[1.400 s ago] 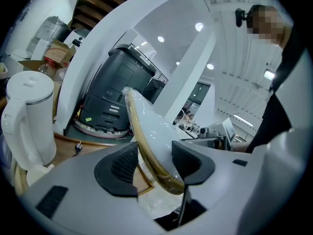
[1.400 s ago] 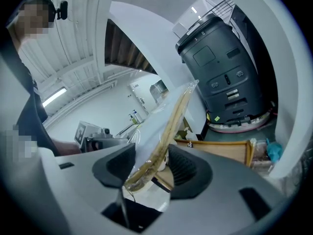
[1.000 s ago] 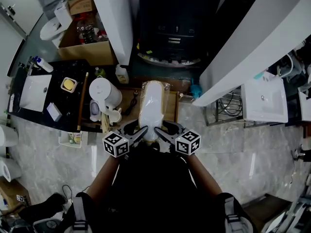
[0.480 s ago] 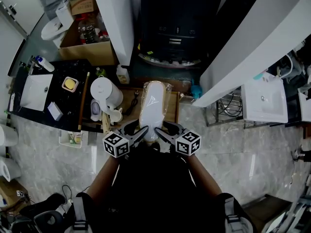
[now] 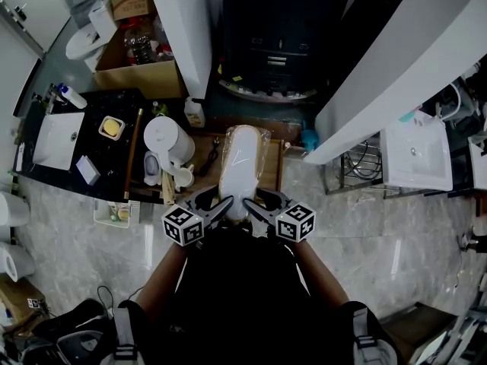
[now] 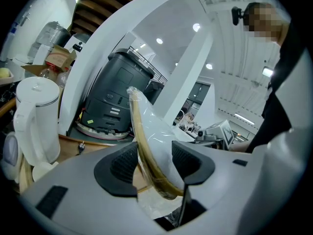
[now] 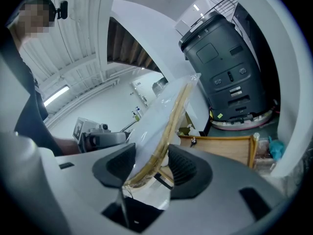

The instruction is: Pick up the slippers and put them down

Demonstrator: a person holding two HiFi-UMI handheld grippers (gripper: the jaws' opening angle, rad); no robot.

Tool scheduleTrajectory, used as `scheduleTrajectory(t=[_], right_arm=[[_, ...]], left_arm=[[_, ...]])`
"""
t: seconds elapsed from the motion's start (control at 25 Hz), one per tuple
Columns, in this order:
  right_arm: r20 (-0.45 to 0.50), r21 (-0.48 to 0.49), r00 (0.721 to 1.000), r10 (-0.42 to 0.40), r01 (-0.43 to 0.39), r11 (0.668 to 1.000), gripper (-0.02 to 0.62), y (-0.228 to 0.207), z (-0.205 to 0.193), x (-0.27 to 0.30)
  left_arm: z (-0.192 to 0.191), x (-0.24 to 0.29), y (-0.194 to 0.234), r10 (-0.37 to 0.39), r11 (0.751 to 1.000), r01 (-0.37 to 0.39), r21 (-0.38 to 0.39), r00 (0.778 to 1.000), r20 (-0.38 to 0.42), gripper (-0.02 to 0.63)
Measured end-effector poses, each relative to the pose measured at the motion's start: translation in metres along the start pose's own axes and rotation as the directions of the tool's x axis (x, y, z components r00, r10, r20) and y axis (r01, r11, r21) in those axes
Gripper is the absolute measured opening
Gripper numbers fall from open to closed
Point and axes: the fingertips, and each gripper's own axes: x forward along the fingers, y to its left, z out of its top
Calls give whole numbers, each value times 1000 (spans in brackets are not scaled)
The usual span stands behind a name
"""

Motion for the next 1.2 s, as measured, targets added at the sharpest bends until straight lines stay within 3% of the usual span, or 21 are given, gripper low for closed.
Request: scheduleTrajectory(t=[1.2], right_arm=[[-58,106,997,-51,57,993,215,-29,-24,18]], left_arm=[[-30,21,33,-26,998,18,-63,992,-125,216]])
